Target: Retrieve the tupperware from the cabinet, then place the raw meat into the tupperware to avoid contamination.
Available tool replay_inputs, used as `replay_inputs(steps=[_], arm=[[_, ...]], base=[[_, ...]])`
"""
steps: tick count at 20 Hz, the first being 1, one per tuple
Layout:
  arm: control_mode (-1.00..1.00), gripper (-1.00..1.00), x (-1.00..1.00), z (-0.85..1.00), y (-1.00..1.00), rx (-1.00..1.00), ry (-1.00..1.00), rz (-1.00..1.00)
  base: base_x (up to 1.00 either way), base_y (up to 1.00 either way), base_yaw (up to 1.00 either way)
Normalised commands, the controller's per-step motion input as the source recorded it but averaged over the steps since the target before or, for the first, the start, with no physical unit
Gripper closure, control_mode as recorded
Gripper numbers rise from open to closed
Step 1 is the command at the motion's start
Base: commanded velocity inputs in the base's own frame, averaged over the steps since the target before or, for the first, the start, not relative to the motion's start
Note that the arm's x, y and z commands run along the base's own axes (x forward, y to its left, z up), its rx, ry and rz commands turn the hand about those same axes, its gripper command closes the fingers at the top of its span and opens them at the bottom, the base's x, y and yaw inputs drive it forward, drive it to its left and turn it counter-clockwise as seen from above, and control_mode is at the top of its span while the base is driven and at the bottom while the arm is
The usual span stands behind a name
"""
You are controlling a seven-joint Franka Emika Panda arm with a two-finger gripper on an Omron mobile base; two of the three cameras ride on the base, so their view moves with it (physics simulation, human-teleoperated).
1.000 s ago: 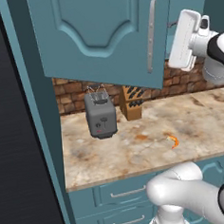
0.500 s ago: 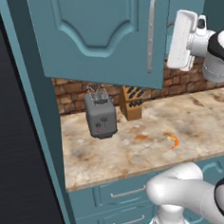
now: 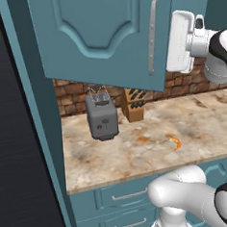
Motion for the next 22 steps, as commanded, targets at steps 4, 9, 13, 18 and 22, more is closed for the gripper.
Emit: replay_inputs(steps=[4,9,13,18,22], arm=[[-1.00,-1.00,-0.56,0.00,0.35,-0.07,0.00,0.09],[-1.00,-1.00,-0.66,0.00,0.49,-0.08,-0.01,0.09],[-1.00,-1.00,-0.61,-0.03,0.73,-0.08,-0.03,0.08],[-1.00,-1.00,-0.46,-0.07,0.91,-0.07,-0.03,0.05],[-1.00,-1.00,-0.25,-0.05,0.97,-0.06,-0.02,0.01]], base=[[0.00,0.00,0.00],[0.00,0.00,0.00],[0.00,0.00,0.00],[0.00,0.00,0.00],[0.00,0.00,0.00]])
